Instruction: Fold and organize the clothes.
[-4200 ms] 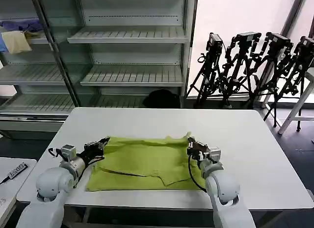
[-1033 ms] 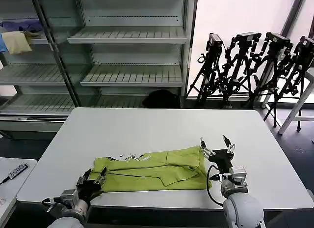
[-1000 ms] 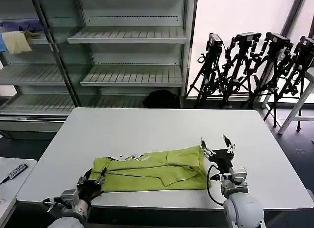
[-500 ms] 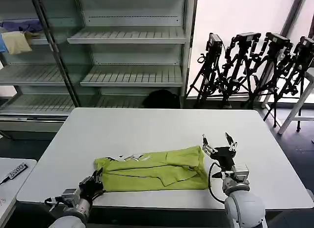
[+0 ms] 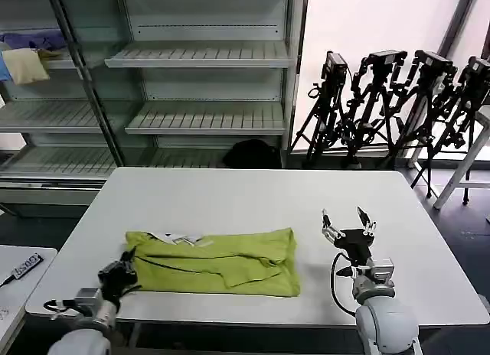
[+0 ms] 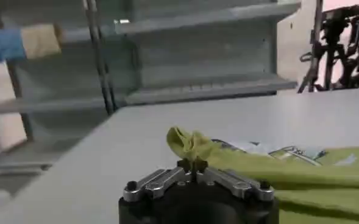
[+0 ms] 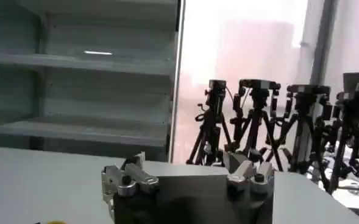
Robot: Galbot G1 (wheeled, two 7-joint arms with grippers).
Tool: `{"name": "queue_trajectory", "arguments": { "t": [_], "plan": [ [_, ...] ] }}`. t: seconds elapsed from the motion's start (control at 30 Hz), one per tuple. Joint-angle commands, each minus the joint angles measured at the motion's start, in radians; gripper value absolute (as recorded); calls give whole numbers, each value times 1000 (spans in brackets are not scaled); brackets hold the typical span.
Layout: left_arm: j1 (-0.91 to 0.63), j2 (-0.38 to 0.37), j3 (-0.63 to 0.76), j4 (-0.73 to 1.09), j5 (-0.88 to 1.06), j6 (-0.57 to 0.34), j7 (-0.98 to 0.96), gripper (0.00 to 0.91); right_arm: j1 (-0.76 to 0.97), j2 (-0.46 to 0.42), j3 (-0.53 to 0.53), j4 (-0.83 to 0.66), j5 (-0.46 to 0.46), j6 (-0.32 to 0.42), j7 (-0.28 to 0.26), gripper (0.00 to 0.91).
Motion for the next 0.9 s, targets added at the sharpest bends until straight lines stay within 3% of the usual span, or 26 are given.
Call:
{"name": "queue_trajectory", "arguments": {
  "t": [0.03,0.13,0.3,0.37,0.5,0.67,0.9],
  "plan": [
    [-80,232,-244,96,155,-99,215,0,1,-4,12,-14,5,4,-3,907],
    [-109,330,-257,127,160,-90,236,0,-1,-5,15,-23,6,10,-4,907],
    [-132,379,-245,91,141,-44,256,0,-11,-7,22,-33,9,20,-8,907],
    [-128,365,-232,50,124,-17,268,0,-15,-7,25,-35,9,24,-8,907],
    [-58,242,-132,-144,66,38,262,0,-21,-4,29,-40,8,29,-7,907],
    [-27,116,108,-250,28,88,230,0,-28,0,31,-41,3,31,-6,907],
    [-62,74,307,-252,96,119,200,0,-44,3,34,-39,-2,39,-7,907]
  ]
}}
